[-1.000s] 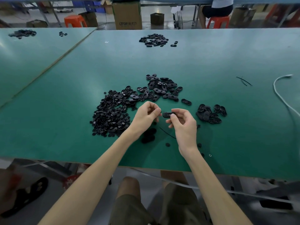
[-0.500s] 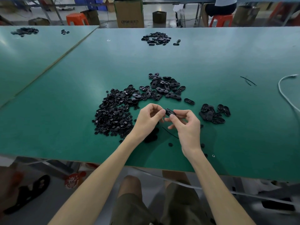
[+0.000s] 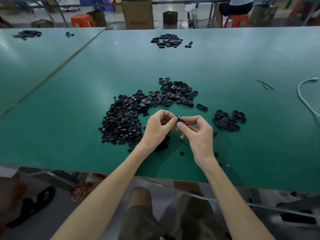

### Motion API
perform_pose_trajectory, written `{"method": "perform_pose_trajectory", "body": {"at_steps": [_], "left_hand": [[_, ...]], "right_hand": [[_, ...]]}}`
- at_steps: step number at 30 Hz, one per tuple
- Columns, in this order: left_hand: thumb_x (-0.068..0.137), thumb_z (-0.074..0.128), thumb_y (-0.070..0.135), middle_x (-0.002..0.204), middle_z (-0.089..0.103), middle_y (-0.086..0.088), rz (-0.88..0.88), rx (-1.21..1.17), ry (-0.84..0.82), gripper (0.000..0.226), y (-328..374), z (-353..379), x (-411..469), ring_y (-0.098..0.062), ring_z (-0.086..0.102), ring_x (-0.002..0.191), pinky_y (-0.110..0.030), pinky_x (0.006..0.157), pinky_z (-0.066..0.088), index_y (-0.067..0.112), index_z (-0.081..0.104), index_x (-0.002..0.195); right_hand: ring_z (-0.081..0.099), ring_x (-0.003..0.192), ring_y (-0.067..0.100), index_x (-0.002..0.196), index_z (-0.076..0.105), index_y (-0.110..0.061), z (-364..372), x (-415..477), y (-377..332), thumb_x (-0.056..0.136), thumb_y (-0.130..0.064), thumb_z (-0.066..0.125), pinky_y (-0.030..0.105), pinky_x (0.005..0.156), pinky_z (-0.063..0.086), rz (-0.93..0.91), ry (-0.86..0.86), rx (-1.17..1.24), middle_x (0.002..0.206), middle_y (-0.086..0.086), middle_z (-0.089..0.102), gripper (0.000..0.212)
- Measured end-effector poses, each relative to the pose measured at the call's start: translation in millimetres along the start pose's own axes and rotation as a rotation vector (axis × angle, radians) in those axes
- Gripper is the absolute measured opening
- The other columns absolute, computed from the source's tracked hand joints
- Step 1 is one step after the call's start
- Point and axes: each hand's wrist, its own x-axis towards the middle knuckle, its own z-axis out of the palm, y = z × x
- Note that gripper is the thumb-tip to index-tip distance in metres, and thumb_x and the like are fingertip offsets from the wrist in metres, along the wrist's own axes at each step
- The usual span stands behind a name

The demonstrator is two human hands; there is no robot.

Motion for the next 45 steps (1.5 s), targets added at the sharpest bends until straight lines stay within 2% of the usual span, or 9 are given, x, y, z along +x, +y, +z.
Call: {"method": "perform_pose_trajectory", "body": {"at_steps": [9, 14, 20, 25, 27, 30, 35, 41, 45], "left_hand": [[0.093, 0.072, 0.011, 0.069, 0.073, 0.010, 0.011, 0.019, 0.031, 0.010, -1, 1, -1, -0.007, 0.069, 0.063, -0.020, 0.063, 0.055, 0.016, 0.064, 0.088], [0.094, 0.072, 0.009, 0.074, 0.074, 0.002, -0.023, -0.064, -0.023, 0.008, -1, -3, -1, -0.019, 0.072, 0.070, -0.035, 0.072, 0.063, 0.009, 0.065, 0.091], [0.091, 0.078, 0.013, 0.084, 0.071, -0.007, -0.022, -0.094, -0.079, 0.015, -1, -7, -1, -0.018, 0.067, 0.075, -0.036, 0.075, 0.057, 0.006, 0.066, 0.094], [0.084, 0.085, 0.025, 0.099, 0.069, 0.002, 0.025, 0.052, -0.030, 0.030, -4, -5, 0, -0.011, 0.064, 0.089, -0.021, 0.080, 0.051, 0.017, 0.066, 0.107], [0.086, 0.083, 0.023, 0.103, 0.072, 0.002, 0.036, 0.036, -0.072, 0.027, -4, -6, 1, -0.012, 0.067, 0.092, -0.028, 0.085, 0.055, 0.019, 0.070, 0.109], [0.086, 0.082, 0.014, 0.094, 0.076, 0.002, 0.043, -0.021, -0.097, 0.016, -4, -6, 1, -0.012, 0.068, 0.084, -0.035, 0.081, 0.056, 0.015, 0.075, 0.100], [0.084, 0.082, 0.004, 0.085, 0.077, 0.001, -0.027, -0.209, -0.097, 0.014, -5, -9, 1, -0.008, 0.068, 0.077, -0.018, 0.070, 0.052, 0.011, 0.077, 0.094], [0.089, 0.077, 0.005, 0.097, 0.079, -0.006, -0.024, -0.262, -0.162, 0.018, -4, -11, 1, -0.012, 0.070, 0.085, -0.019, 0.072, 0.052, 0.011, 0.079, 0.106], [0.091, 0.075, 0.003, 0.096, 0.079, -0.007, -0.025, -0.281, -0.168, 0.018, -3, -12, 0, -0.012, 0.071, 0.084, -0.019, 0.072, 0.052, 0.009, 0.078, 0.108]], "right_hand": [[0.079, 0.089, 0.018, 0.098, 0.071, -0.011, 0, 1, 1, 0.089, -0.006, 0.081, 0.023, 0.062, 0.057, 0.015, -0.002, -0.006, 0.095, 0.000, 0.079, 0.014], [0.079, 0.088, 0.018, 0.099, 0.072, -0.011, 0, 1, 1, 0.089, -0.007, 0.081, 0.022, 0.061, 0.057, 0.009, -0.002, -0.006, 0.093, -0.001, 0.079, 0.014], [0.079, 0.084, 0.023, 0.100, 0.071, -0.008, 0, 1, 1, 0.091, -0.002, 0.077, 0.023, 0.062, 0.056, 0.007, 0.007, 0.028, 0.090, 0.005, 0.079, 0.012], [0.075, 0.079, 0.019, 0.102, 0.072, -0.009, -1, 2, 1, 0.094, 0.001, 0.072, 0.023, 0.064, 0.055, 0.002, 0.002, 0.018, 0.088, 0.002, 0.078, 0.013], [0.074, 0.078, 0.017, 0.102, 0.073, -0.010, -1, 3, 2, 0.095, 0.001, 0.071, 0.023, 0.064, 0.054, 0.003, -0.014, 0.004, 0.088, 0.001, 0.078, 0.014], [0.073, 0.077, 0.016, 0.101, 0.073, -0.012, -1, 3, 2, 0.096, 0.003, 0.069, 0.023, 0.063, 0.054, -0.005, -0.018, 0.000, 0.086, 0.001, 0.078, 0.017], [0.072, 0.077, 0.016, 0.101, 0.075, -0.015, -1, 3, 3, 0.096, -0.001, 0.070, 0.023, 0.063, 0.053, -0.013, -0.020, -0.026, 0.087, 0.001, 0.078, 0.016], [0.073, 0.076, 0.015, 0.100, 0.077, -0.018, -2, 3, 3, 0.095, -0.005, 0.073, 0.021, 0.063, 0.054, -0.007, 0.028, -0.013, 0.090, 0.000, 0.079, 0.015], [0.072, 0.072, 0.014, 0.099, 0.078, -0.019, -2, 3, 3, 0.094, -0.006, 0.074, 0.021, 0.062, 0.054, 0.004, 0.040, -0.002, 0.086, 0.001, 0.079, 0.014]]}}
